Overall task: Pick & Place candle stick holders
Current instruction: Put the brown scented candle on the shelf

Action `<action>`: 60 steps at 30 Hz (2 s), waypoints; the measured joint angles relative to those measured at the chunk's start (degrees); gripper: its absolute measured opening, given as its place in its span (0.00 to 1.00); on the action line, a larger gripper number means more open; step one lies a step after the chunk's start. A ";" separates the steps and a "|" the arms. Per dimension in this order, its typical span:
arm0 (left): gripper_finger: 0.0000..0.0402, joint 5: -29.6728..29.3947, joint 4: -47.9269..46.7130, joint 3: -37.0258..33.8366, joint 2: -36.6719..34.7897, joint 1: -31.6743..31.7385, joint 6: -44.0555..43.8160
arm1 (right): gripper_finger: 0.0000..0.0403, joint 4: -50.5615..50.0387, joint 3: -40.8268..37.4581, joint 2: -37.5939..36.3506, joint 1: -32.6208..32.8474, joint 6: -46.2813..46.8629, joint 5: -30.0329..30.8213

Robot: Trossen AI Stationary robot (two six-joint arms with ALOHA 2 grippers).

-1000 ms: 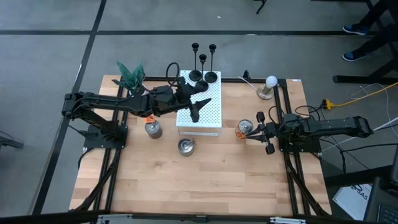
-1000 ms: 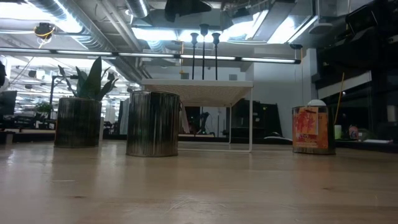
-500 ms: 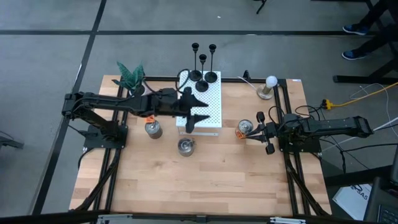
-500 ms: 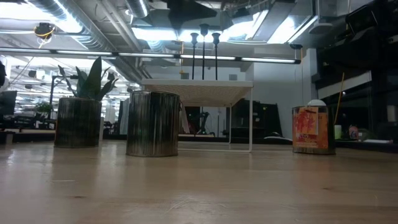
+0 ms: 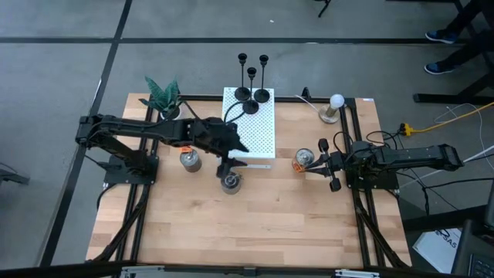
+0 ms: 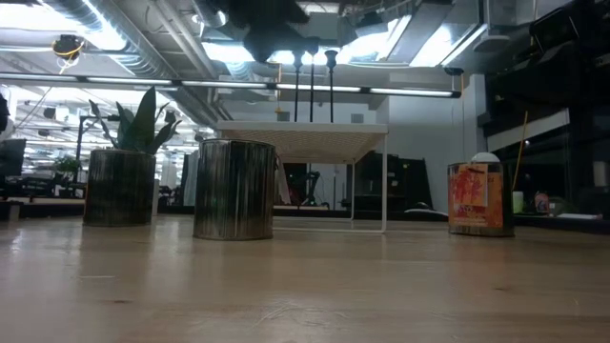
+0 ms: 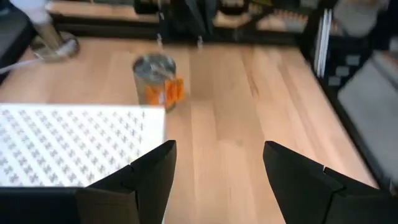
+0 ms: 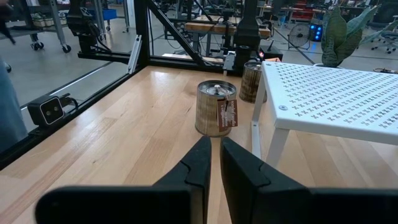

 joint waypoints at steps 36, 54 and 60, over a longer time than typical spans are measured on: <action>0.89 -19.69 -29.83 14.69 12.69 -15.03 -37.98 | 0.10 0.00 -0.01 0.02 0.02 -0.01 0.00; 0.89 -19.36 -30.22 14.14 15.39 -14.24 -29.84 | 0.10 0.00 0.00 0.01 0.00 -0.01 0.02; 0.89 -19.49 -30.45 14.12 18.28 -14.18 -24.92 | 0.10 -0.04 0.00 0.00 0.00 -0.02 0.02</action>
